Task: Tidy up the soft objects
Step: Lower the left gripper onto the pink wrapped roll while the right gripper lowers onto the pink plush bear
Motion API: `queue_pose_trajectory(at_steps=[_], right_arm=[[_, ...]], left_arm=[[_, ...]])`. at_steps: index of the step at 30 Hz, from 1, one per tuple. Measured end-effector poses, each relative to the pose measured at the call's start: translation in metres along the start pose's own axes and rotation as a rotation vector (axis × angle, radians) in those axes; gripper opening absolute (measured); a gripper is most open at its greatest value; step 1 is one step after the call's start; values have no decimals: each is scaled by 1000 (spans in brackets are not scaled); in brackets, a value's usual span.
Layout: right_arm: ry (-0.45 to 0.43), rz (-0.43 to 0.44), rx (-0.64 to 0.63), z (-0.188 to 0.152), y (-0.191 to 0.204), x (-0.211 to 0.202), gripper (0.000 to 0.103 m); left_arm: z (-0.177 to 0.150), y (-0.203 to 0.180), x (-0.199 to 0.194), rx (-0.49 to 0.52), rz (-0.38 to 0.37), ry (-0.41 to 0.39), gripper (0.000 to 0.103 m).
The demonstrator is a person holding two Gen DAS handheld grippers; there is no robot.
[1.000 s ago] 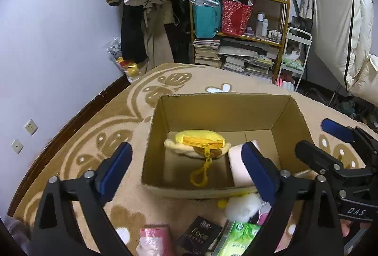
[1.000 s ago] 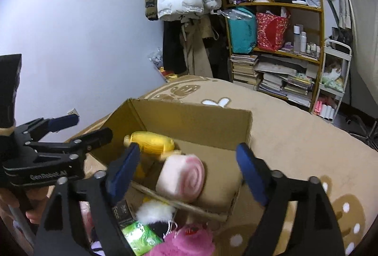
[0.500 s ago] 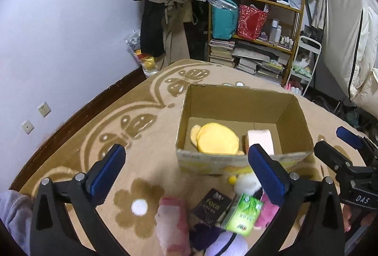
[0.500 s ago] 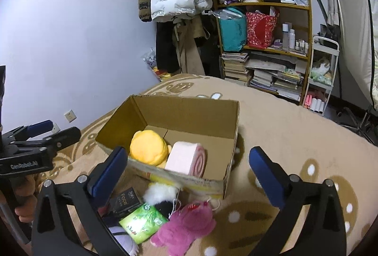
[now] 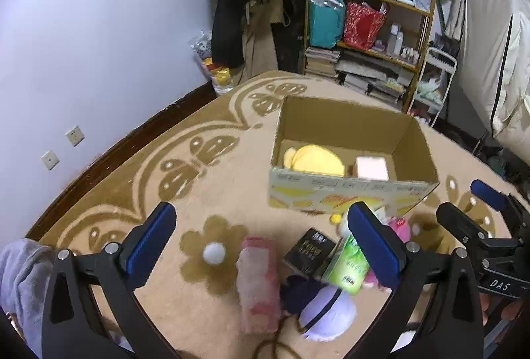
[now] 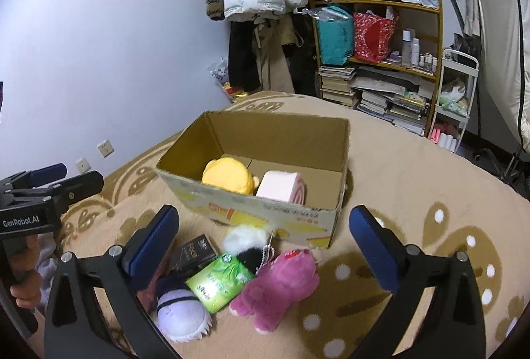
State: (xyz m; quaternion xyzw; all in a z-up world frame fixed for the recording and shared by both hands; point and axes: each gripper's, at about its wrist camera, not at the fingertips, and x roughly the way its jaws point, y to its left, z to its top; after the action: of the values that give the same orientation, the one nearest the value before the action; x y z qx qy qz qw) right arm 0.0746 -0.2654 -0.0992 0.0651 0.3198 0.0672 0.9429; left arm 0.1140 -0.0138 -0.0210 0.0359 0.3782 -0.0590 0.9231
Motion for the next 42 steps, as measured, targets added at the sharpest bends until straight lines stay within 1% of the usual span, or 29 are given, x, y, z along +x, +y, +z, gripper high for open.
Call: queue_pose_trajectory(at_steps=[4,8,11,14,19,21,23,26,31,37,42], right_arm=[[16,0,-21,-9,9,-3,103],[33,2,-22,-17,14,-4,103],[47,-6,-30,-23,17,-2,103],[62,-10,-30,-28,19,3,103],[95,-11,-21,-36,18,13,103],[114,-11,-16,-40,16,19,103],[128,-17,-13,-44,15,24,103],[145,-24,-1,-48,9,32,103],[152,-38,20,-52,1,43,103],[169,-51,43,-55,-6,58,103],[187,-57,48,-57,-9,68,103]], left_arm=[[-10,0,-4,19,36,16,103],[-17,4,-6,11,35,37,103],[-23,6,-3,14,62,54,103],[-29,8,4,5,63,78,103],[-34,13,18,5,80,118,103],[-36,15,26,10,86,150,103],[-39,20,36,-4,86,188,103],[-44,24,47,-21,90,225,103],[-48,24,62,-27,96,260,103],[-55,25,85,-56,73,314,103],[-56,27,100,-59,88,343,103]])
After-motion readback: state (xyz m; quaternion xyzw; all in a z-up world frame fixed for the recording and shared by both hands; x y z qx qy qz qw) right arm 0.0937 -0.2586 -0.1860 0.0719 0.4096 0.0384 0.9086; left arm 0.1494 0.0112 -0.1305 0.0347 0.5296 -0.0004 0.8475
